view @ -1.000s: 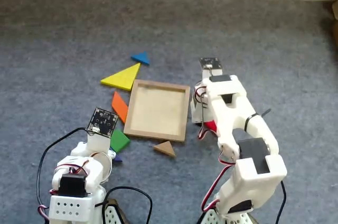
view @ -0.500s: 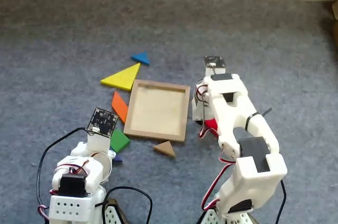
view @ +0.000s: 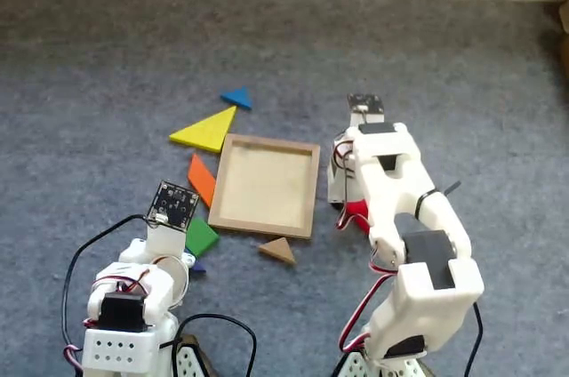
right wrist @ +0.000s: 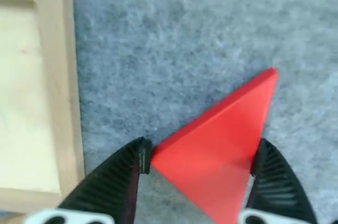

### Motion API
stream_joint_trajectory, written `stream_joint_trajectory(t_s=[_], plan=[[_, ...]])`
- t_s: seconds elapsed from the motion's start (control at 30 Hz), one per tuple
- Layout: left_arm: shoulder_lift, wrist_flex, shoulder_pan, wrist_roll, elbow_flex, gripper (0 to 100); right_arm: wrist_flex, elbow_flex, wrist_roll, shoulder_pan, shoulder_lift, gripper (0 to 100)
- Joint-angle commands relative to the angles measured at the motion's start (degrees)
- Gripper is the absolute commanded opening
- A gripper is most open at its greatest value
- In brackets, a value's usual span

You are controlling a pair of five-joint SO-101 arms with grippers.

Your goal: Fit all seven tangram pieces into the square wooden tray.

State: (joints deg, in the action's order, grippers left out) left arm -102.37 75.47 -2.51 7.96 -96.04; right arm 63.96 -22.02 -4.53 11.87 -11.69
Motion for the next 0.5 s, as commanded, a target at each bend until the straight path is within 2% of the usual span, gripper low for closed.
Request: stream_joint_trajectory(t_s=[0.0, 0.23, 0.47], plan=[[-1.45, 0.18, -0.66, -0.44, -1.1, 1, 3.74, 5.85, 1.32, -0.75, 4.35, 22.0], [-1.45, 0.18, -0.66, -0.44, -1.1, 1, 5.32, 6.99, 2.02, 0.31, 15.78, 22.0], [-1.45, 0.18, -0.66, -0.44, -1.1, 1, 5.58, 7.34, 1.76, 10.68, 17.54, 22.0]])
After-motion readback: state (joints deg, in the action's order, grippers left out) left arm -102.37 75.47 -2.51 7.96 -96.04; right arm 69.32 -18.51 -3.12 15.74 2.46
